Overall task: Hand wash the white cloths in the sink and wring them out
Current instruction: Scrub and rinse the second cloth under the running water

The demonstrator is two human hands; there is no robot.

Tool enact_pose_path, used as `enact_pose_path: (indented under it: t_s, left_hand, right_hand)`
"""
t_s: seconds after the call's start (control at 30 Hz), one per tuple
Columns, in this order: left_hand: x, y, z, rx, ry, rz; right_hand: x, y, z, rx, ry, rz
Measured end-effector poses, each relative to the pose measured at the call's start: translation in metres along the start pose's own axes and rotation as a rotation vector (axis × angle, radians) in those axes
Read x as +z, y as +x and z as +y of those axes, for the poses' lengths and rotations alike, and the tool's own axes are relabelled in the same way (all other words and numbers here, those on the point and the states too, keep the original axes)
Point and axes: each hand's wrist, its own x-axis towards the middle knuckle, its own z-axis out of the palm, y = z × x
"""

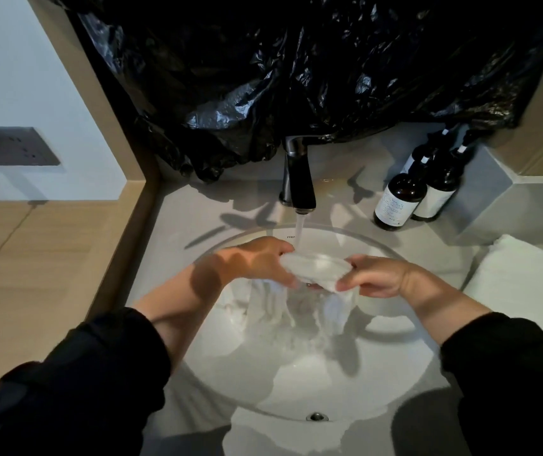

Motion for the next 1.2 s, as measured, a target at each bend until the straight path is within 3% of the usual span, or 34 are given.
enact_pose_path:
  t_s: [0.07, 0.17, 0.2, 0.4, 0.53, 0.7, 0.77, 0.9, 1.0, 1.1, 1.2]
  left_hand:
    - [-0.005, -0.006, 0.005, 0.005, 0.072, 0.056]
    - [-0.009, -0.013, 0.009, 0.01, 0.119, 0.127]
    - [-0.009, -0.014, 0.007, -0.002, 0.1, 0.152]
    - [-0.002, -0.021, 0.02, 0.031, -0.12, 0.392]
    - [-0.013, -0.03, 0.044, 0.085, -0.094, 0.424]
    - [-0.023, -0.038, 0.056, 0.147, -0.17, 0.426]
    - [-0.02, -0.041, 0.061, 0.2, -0.273, 0.445]
    - [0.016, -0.038, 0.059, 0.312, -0.478, 0.561]
    - [0.061, -0.034, 0.053, 0.365, -0.587, 0.55]
    - [0.095, -0.028, 0.051, 0.263, -0.668, 0.555]
    - [0.107, -0.019, 0.051, 0.073, -0.605, 0.616]
  right_hand:
    - [0.005, -0.011, -0.013, -0.024, -0.145, 0.113]
    - [0.01, -0.027, -0.038, 0.033, -0.652, 0.34]
    - [0.012, -0.032, -0.045, 0.055, -0.72, 0.377]
    - [0.042, -0.056, -0.068, -0.083, -0.87, 0.523]
    - [0.046, -0.07, -0.076, -0.16, -0.953, 0.645]
    - [0.05, -0.095, -0.11, -0.485, -0.684, 0.722]
    - [0.054, -0.101, -0.125, -0.529, -0.535, 0.706]
    - [0.06, -0.107, -0.141, -0.548, -0.1, 0.542]
    - [0.065, -0.104, -0.145, -0.611, 0.144, 0.419]
    - [0.077, -0.095, -0.145, -0.656, 0.307, 0.329]
    - [0.086, -0.085, -0.139, -0.648, 0.505, 0.294]
